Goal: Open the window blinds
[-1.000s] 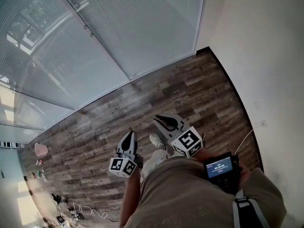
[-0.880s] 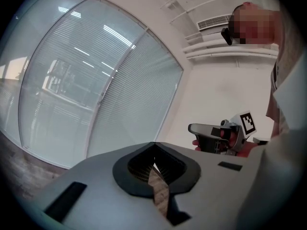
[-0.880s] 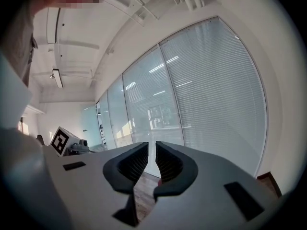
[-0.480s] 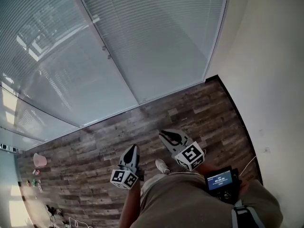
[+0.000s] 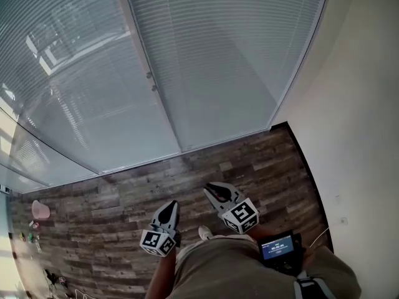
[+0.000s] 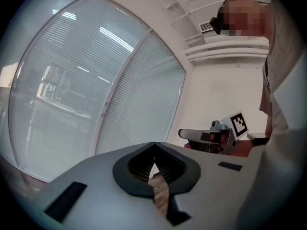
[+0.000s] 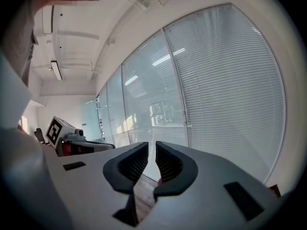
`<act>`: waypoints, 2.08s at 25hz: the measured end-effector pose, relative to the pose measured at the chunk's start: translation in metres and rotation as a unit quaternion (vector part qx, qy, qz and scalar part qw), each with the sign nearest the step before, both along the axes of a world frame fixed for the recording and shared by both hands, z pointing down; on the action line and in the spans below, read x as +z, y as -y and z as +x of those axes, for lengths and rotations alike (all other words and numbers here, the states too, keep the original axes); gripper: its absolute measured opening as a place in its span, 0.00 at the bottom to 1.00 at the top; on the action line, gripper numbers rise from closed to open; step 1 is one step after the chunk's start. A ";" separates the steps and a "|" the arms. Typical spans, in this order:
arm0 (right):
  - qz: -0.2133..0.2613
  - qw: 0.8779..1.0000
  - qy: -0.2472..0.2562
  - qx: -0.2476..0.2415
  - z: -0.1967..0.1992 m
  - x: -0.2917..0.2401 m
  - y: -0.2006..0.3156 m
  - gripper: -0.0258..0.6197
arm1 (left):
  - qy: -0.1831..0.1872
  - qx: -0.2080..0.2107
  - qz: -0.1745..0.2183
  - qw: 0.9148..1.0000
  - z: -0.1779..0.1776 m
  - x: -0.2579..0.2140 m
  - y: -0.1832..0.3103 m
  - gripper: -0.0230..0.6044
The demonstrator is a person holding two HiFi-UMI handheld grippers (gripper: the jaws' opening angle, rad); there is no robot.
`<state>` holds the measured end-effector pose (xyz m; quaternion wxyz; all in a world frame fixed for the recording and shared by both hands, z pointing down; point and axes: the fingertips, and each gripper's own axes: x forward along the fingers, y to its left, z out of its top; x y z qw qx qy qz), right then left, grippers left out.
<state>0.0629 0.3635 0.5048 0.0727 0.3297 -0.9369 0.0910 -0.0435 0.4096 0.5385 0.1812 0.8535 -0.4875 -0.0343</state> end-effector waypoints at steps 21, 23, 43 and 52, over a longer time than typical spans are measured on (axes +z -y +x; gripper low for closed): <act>-0.020 0.999 0.016 -0.028 -0.021 0.005 0.081 0.12 | 0.000 -0.035 -0.007 0.999 -0.021 -0.002 0.070 0.06; -0.013 0.999 0.017 -0.031 -0.016 -0.003 0.094 0.12 | 0.001 -0.039 -0.004 0.999 -0.016 -0.006 0.080 0.06; -0.016 0.998 0.029 -0.060 0.045 0.007 0.144 0.12 | 0.008 -0.098 -0.015 0.995 0.030 0.005 0.119 0.06; -0.018 0.997 0.028 -0.066 0.063 0.009 0.154 0.12 | -0.009 -0.118 -0.015 0.993 0.042 0.007 0.127 0.06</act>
